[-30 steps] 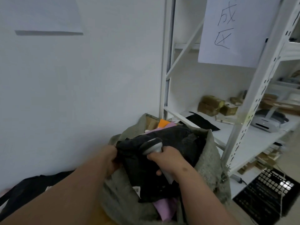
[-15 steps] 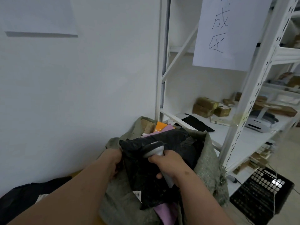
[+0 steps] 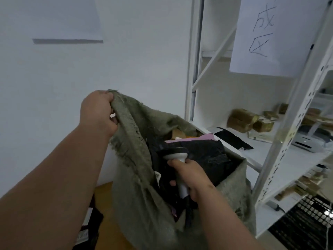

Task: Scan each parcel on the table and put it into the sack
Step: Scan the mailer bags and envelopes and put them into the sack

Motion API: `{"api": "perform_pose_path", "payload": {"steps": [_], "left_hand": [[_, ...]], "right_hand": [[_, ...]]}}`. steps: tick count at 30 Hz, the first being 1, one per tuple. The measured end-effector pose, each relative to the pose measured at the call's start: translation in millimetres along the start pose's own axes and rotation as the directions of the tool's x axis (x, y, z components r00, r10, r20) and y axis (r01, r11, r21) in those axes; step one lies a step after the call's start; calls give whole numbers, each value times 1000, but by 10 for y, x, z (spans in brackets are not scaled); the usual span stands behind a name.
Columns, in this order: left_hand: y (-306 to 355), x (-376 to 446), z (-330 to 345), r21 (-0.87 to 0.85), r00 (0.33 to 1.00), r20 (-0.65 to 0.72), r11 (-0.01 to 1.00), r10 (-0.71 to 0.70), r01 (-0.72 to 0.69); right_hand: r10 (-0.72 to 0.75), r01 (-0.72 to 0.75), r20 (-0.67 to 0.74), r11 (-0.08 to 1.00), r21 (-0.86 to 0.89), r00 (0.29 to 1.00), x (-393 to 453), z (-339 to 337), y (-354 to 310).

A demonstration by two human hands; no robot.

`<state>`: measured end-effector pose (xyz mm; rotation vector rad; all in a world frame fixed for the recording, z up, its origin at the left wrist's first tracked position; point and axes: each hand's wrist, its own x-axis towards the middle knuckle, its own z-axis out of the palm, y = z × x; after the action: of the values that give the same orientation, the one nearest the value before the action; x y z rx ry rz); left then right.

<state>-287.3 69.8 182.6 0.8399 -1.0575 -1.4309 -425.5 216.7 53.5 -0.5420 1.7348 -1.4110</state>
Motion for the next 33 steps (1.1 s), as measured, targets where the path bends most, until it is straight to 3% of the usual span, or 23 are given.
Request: {"api": "perform_pose_path", "payload": {"steps": [4, 7, 9, 11, 13, 17, 20, 26, 30, 33], "left_hand": [[-310, -20, -220, 287, 997, 51, 956, 53, -65], [-644, -78, -420, 499, 992, 112, 867, -65, 1], [-852, -115, -557, 632, 979, 103, 771, -178, 74], [-1026, -156, -707, 783, 964, 59, 611, -260, 117], [-1191, -172, -848, 835, 941, 4, 518, -338, 183], [-1208, -449, -825, 770, 863, -35, 537, -503, 344], [-1169, -526, -818, 661, 881, -38, 650, -471, 376], [-872, -823, -691, 356, 849, -85, 780, -522, 515], [-561, -896, -598, 228, 884, 5, 861, -468, 455], [-510, -901, -679, 218, 894, -30, 870, -446, 442]], "right_hand": [[4, -5, -19, 999, -51, 1000, 118, 147, 67], [-37, 38, 23, 998, -58, 999, 103, 183, 50], [-56, 59, 53, 997, -54, 997, 76, 176, 38], [-67, 71, 60, 996, -56, 996, 42, 160, 49], [-84, 88, 65, 995, -57, 994, -9, 136, 56], [-137, 141, 66, 988, -59, 988, -150, 26, 16], [-154, 157, 89, 987, -37, 984, -283, -131, -59], [30, 5, 226, 988, -152, 974, -420, -217, -3], [16, 25, 262, 988, -153, 965, -500, -23, 118], [50, 26, 340, 976, -214, 939, -541, 30, 146]]}}
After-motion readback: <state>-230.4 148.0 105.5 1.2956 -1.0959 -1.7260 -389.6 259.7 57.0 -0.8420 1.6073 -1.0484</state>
